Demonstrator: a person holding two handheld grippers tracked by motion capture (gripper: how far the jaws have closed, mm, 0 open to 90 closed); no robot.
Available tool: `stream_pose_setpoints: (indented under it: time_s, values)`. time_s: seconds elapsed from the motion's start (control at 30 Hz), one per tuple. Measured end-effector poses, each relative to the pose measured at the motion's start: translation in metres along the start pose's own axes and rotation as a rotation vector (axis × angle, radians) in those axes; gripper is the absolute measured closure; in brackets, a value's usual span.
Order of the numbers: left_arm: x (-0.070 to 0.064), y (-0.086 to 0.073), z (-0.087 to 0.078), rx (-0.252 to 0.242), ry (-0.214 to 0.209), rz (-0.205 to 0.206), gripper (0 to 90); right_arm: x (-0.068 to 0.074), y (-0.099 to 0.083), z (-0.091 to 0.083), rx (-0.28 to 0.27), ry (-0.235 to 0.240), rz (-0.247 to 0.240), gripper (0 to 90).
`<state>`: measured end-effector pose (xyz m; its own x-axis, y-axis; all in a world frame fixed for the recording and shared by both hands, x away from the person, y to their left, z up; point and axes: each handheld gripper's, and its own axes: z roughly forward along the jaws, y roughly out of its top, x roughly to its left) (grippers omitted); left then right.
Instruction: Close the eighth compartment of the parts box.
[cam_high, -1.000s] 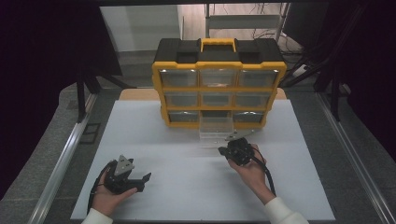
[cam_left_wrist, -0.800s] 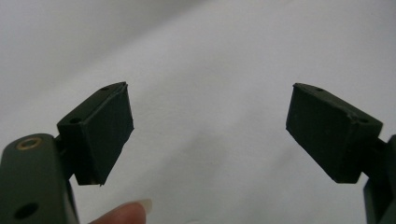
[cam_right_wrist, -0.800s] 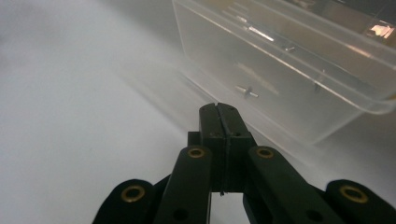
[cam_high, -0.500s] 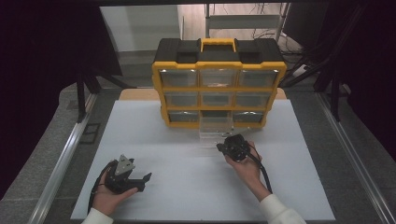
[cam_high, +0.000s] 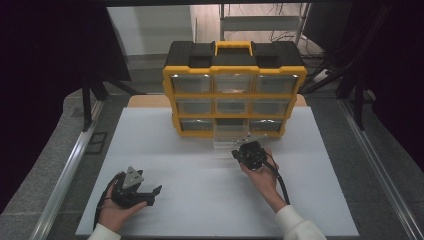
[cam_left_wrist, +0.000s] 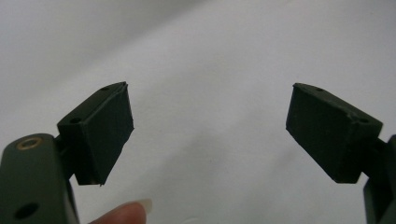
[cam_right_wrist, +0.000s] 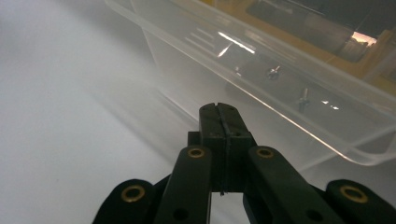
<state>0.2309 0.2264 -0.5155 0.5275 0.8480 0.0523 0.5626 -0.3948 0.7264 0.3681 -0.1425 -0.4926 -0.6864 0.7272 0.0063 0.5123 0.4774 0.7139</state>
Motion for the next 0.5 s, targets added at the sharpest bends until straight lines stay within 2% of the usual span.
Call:
stream_pose_setpoints:
  time_s: [0.5]
  values:
    - [-0.0012,-0.0035,-0.0051,-0.008,0.009,-0.003,15.4,-0.0047,0.0015,0.0059,-0.009,-0.003,0.000,89.8]
